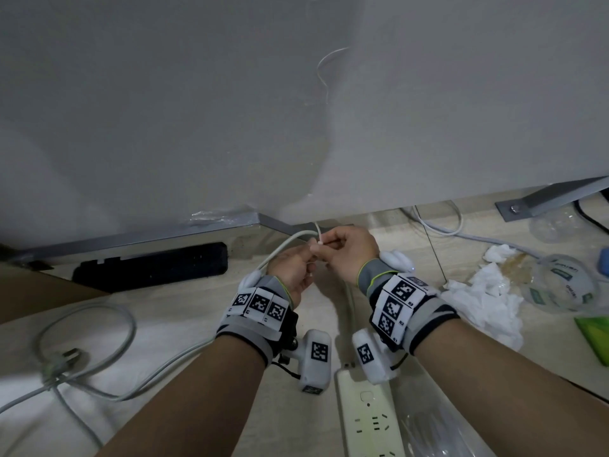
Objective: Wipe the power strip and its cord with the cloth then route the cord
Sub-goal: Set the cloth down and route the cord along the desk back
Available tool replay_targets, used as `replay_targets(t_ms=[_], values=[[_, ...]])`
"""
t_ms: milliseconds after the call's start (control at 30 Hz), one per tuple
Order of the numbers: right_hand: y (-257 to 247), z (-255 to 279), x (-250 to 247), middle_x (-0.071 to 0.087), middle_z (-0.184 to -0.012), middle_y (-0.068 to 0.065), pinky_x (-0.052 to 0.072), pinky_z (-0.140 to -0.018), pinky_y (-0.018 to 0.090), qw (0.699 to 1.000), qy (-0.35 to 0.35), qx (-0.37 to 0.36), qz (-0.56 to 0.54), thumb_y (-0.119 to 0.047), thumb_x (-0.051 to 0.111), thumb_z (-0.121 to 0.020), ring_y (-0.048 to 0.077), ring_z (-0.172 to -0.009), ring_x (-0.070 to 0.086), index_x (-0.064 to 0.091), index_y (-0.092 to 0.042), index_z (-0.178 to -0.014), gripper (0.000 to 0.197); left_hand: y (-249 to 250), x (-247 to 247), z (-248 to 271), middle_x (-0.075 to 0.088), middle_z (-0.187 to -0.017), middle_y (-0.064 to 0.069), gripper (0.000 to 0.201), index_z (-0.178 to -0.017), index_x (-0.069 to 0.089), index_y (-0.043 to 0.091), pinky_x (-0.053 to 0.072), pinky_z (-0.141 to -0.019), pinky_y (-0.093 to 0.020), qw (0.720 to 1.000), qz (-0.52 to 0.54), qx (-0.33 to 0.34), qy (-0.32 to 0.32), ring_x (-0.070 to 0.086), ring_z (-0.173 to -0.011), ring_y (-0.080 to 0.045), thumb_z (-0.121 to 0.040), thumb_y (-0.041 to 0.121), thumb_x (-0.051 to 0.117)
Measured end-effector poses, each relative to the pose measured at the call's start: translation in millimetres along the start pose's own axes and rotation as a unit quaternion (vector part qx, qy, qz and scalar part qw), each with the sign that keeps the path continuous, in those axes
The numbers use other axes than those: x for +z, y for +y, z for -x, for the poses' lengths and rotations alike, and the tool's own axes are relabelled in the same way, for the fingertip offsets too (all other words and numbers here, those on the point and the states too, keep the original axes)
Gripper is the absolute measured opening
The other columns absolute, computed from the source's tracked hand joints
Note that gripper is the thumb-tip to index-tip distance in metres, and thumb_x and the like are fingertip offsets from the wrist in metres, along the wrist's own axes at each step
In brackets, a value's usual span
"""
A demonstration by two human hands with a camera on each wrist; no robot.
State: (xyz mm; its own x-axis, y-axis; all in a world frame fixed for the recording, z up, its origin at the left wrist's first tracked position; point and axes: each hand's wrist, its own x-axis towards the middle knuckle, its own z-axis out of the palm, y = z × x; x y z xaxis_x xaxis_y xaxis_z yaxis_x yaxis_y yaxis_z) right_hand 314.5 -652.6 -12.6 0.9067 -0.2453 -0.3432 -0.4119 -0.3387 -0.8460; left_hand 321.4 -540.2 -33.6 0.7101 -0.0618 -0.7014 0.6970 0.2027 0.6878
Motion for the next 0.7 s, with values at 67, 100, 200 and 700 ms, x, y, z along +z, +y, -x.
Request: replay_targets(t_ms=[67,100,200,700], values=[[-3.1,1.3,-4.5,0.069,-0.073,-0.002,0.056,-0.075,0.028,0.998,-0.006,-0.024,0.06,-0.017,0.078,-0.076,0.011,-0.068,0.063,0.073,-0.017,-0.083,0.008,-2.2,-0.2,0.4,0.055,-0.057,0.011,0.018,-0.082,0.066,0.02,0.033,-0.044,-0.017,1.0,0.001,0.006,0.011,0.043,-0.052,-0.004,-0.094,0.029,0.056],[-6.2,1.4,-6.4,0.071,-0.077,-0.002,0.055,-0.077,0.026,0.993,-0.009,-0.038,0.111,-0.018,0.074,-0.079,0.012,-0.073,0.065,0.074,-0.017,-0.087,0.007,-2.7,0.5,2.4,0.057,-0.058,0.011,0.019,-0.083,0.066,0.018,0.033,-0.045,-0.017,1.0,-0.001,0.01,0.016,0.043,-0.053,-0.005,-0.095,0.029,0.054],[-17.3,2.4,-8.7,0.073,-0.091,0.001,0.05,-0.073,0.023,0.959,-0.034,-0.043,0.277,-0.018,0.06,-0.086,0.022,-0.086,0.067,0.074,-0.019,-0.094,0.017,-3.6,4.1,8.6,0.062,-0.063,0.01,0.021,-0.089,0.071,0.016,0.03,-0.047,-0.019,0.999,-0.036,0.032,0.017,0.043,-0.054,-0.007,-0.096,0.024,0.053],[-34.1,9.8,-16.1,0.061,-0.094,0.006,0.036,-0.066,0.024,0.943,-0.052,0.04,0.328,-0.015,0.056,-0.087,0.023,-0.081,0.057,0.066,-0.012,-0.096,0.014,-3.4,-21.4,34.9,0.064,-0.101,0.0,0.045,-0.11,0.062,0.013,0.043,-0.055,-0.026,0.995,0.062,0.064,0.049,0.054,-0.065,-0.013,-0.093,0.051,0.046]])
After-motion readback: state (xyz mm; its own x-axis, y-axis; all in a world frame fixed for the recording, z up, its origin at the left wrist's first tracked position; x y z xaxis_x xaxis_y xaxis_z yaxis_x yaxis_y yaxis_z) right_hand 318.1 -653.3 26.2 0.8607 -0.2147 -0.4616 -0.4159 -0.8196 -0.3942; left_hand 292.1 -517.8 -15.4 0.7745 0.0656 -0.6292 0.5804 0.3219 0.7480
